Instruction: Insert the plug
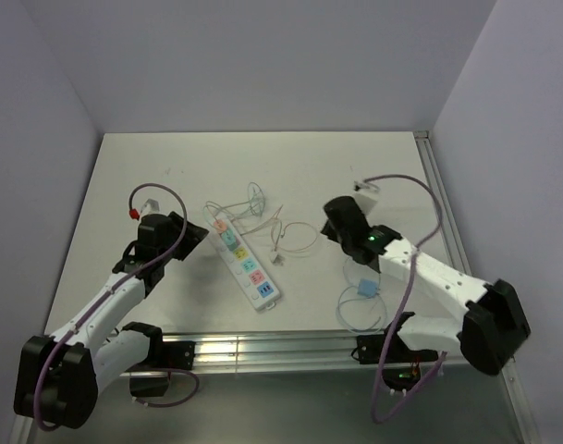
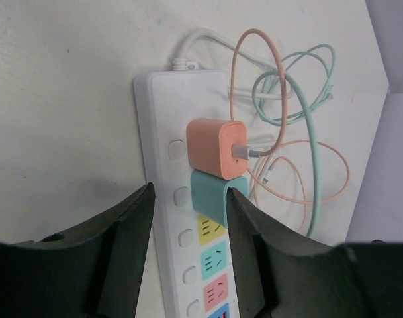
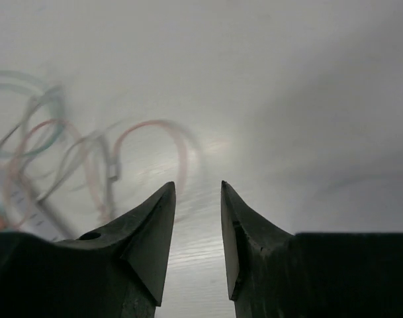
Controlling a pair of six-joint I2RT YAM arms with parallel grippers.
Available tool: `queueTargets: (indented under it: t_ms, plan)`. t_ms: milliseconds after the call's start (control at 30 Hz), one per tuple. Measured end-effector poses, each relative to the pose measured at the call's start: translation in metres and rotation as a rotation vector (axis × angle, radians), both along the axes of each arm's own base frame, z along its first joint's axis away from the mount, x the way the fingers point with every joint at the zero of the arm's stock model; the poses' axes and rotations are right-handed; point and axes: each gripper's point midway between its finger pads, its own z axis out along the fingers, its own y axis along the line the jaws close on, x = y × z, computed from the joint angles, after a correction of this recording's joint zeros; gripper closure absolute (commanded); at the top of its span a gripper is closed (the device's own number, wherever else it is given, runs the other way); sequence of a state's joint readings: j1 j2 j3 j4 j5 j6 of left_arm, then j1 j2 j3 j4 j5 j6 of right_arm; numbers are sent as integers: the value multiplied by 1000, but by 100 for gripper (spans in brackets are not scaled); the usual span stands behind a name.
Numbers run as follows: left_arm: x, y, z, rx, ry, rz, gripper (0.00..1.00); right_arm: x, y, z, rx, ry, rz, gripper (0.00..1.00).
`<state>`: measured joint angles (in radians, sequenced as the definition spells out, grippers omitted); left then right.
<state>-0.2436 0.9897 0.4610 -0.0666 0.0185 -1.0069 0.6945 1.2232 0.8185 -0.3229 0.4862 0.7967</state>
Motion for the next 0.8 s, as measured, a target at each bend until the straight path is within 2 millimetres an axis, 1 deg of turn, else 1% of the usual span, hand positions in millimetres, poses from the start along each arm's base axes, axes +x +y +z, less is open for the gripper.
queueTargets:
  t_ms: [33, 100, 133, 167, 233, 300, 367, 500, 533, 567, 600, 633, 700, 733, 767, 800]
  plan:
    - [0, 0, 2, -1, -5, 0, 47, -3, -24, -5, 21, 15, -80, 61]
    - [-1, 0, 4, -3, -13, 0, 48, -20, -62, -19, 58, 50, -206, 62]
    - [-2, 0, 5, -3, -13, 0, 48, -29, -75, -23, 82, 65, -255, 61]
    - [-2, 0, 5, -3, -13, 0, 48, -37, -84, -26, 111, 75, -293, 59]
    - [-2, 1, 4, -1, -8, 0, 48, -50, -94, -28, 165, 93, -354, 51]
    - [-3, 1, 3, 0, -4, 0, 48, -59, -97, -27, 229, 114, -407, 42]
    - [-4, 1, 2, 1, 0, 0, 48, -70, -96, -32, 282, 159, -446, 41]
    - [-4, 1, 2, 3, 2, -1, 48, -89, -90, -43, 361, 248, -496, 49]
    - [-4, 1, 1, 4, 2, -2, 49, -94, -90, -45, 378, 267, -511, 54]
    - [-4, 1, 1, 5, 3, -3, 49, -99, -90, -48, 402, 284, -534, 57]
    - [-5, 1, 1, 7, 4, -4, 49, -102, -90, -50, 415, 295, -549, 58]
    - [-5, 1, 1, 9, 4, -5, 48, -106, -91, -52, 430, 303, -568, 57]
    - [-5, 2, 1, 13, 2, -8, 48, -114, -95, -56, 469, 315, -628, 50]
    - [-5, 2, 1, 15, 1, -10, 48, -118, -97, -59, 478, 319, -652, 34]
    - [-5, 2, 1, 15, 1, -11, 48, -121, -100, -61, 482, 324, -676, 27]
    - [-5, 1, 1, 15, 1, -12, 48, -125, -103, -64, 478, 333, -699, 21]
